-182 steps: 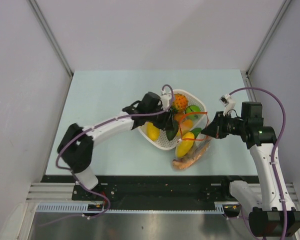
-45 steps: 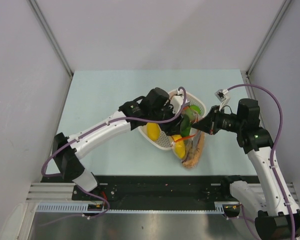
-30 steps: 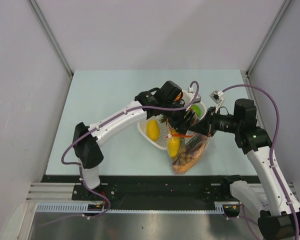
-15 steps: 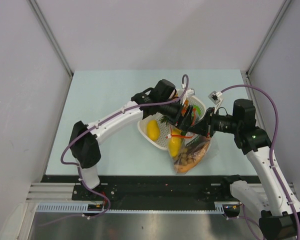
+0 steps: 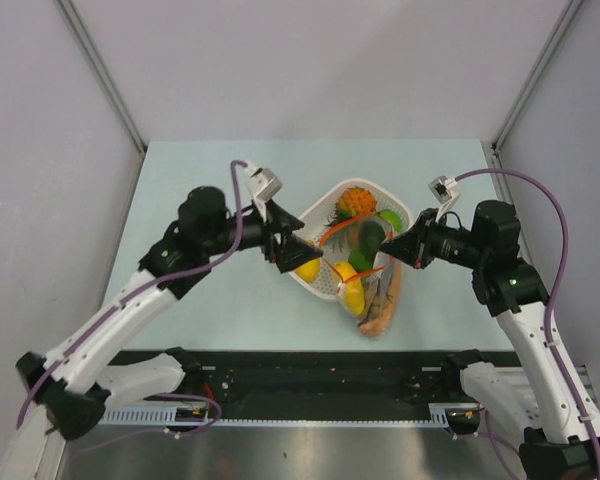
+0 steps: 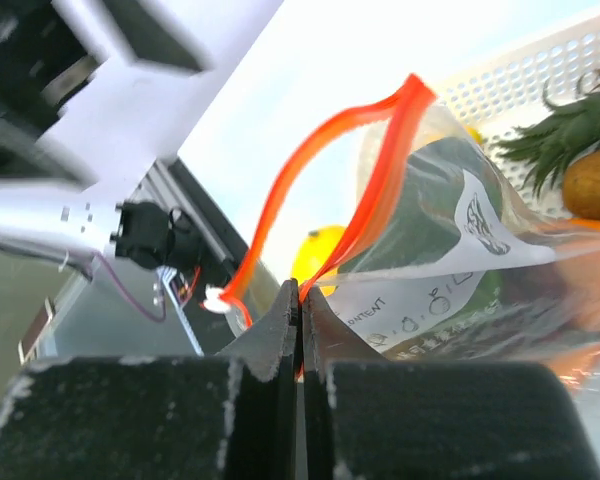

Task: Place the food in the zip-top bag and seal the zipper
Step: Zip the zipper food storage bag at the center of the board.

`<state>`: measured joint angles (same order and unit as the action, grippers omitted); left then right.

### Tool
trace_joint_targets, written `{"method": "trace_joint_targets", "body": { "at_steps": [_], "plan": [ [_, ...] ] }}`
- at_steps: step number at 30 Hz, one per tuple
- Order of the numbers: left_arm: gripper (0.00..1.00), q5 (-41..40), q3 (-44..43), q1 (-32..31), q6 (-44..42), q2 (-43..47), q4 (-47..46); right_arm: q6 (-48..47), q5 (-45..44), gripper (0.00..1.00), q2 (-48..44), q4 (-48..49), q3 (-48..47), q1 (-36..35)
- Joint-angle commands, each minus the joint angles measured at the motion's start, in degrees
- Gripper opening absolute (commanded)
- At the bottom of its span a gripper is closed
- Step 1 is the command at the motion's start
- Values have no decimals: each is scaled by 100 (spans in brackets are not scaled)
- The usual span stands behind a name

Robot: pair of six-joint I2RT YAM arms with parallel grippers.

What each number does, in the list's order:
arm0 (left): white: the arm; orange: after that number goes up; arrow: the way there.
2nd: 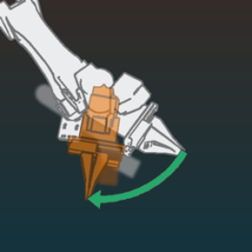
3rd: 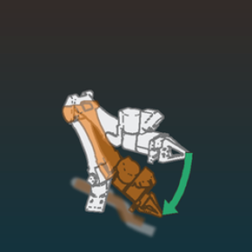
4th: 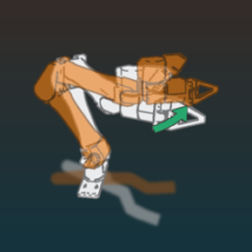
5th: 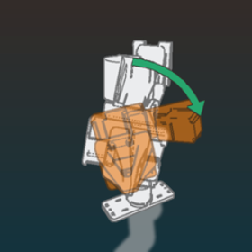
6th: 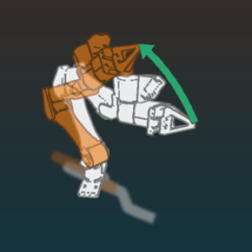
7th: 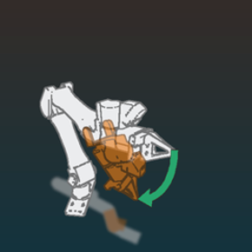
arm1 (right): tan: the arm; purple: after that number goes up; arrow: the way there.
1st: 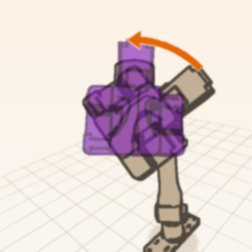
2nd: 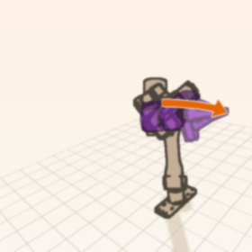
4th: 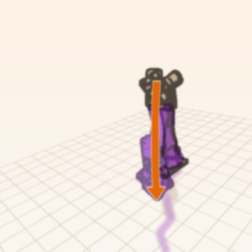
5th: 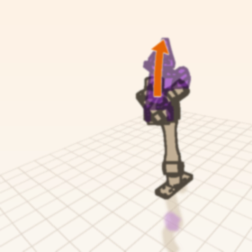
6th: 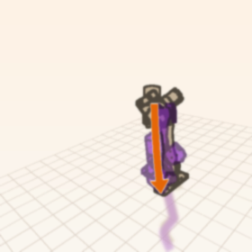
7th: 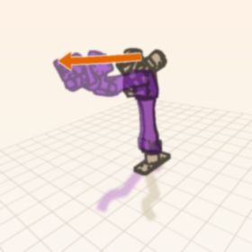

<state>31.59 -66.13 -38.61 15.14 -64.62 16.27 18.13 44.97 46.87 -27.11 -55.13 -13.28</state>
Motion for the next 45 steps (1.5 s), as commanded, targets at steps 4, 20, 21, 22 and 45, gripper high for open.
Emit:
{"method": "trace_joint_targets", "body": {
  "at_steps": [4, 20, 21, 22, 45],
  "plan": [
    [97, -162, 1987, -59, 5, 1144, -1485, 849, -489, 0, -47, 1129, 126, 9],
    [74, -1603, 2509, -1420, -203, 504, -3288, 1570, -1016, 0, -55, 1358, 187, 9],
    [74, -1639, 2491, -1473, -195, 442, -3454, 1597, -1017, 0, -47, 1375, 187, 1],
    [74, -1700, 2456, -1552, -187, 346, -3464, 1615, -999, 0, -38, 1410, 213, 1],
    [0, -947, 1901, -1421, -3534, 573, -1909, -503, -780, 54, -433, -356, 214, 150]
  ]
}}
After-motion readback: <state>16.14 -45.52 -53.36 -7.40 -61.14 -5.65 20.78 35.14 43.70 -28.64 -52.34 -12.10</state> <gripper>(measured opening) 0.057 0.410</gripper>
